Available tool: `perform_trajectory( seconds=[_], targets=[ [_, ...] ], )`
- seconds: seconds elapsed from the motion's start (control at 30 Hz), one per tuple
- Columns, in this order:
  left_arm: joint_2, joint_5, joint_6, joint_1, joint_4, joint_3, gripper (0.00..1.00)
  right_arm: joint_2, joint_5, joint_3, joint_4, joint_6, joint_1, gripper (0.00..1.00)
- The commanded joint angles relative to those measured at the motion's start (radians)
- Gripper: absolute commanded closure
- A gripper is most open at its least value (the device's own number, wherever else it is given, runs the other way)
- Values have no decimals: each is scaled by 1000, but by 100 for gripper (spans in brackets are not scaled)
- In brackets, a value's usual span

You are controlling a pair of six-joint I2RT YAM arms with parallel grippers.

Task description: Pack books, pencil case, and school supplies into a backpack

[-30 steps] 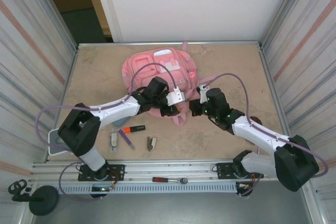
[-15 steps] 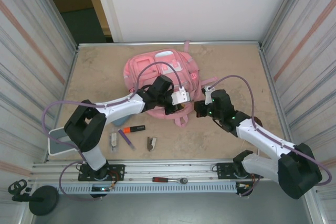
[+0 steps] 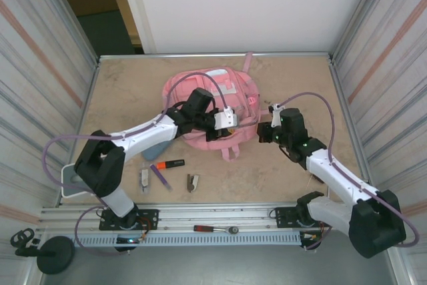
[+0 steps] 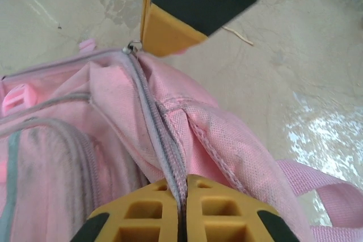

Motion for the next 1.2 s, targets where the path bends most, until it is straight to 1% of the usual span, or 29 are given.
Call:
perform_trajectory(
  seconds=[0.0,0.1,0.17,0.23,0.3,0.37,0.47,0.53,0.57,0.67,0.83,0.97,1.07,1.17],
  targets=[
    [-126,35,20,78,47,-51,100,61,104,49,-130,-35,-66,100],
    [-144,28,18,108,80,-102,100,123,107,77,-117,-33,-72,100],
    [-134,-13,18,122,98,-129,100,165,87,87,-89,-21,-72,100],
    [-108,-45,10,142,102,-144,97,196,62,86,-49,1,-62,100],
    [-79,-73,5,154,81,-143,92,215,56,83,-12,13,-35,100],
    [-61,-100,-6,155,68,-143,84,230,58,83,22,22,0,100],
    [-71,-104,-51,145,63,-149,67,245,60,87,57,34,37,100],
    [-87,-130,-124,129,62,-141,58,249,55,87,74,43,53,100],
    [-95,-148,-161,119,61,-135,54,249,51,86,80,46,62,100],
    [-110,-181,-218,71,67,-126,49,251,44,89,91,56,82,100],
    [-60,-264,-213,-33,119,-101,43,250,39,89,107,69,107,100],
    [37,-306,-196,-72,78,-13,42,238,31,83,113,76,112,100],
    [87,-301,-186,-80,69,20,44,221,31,75,115,75,112,100],
    [121,-265,-180,-80,84,32,49,209,33,62,116,68,111,100]
  ],
)
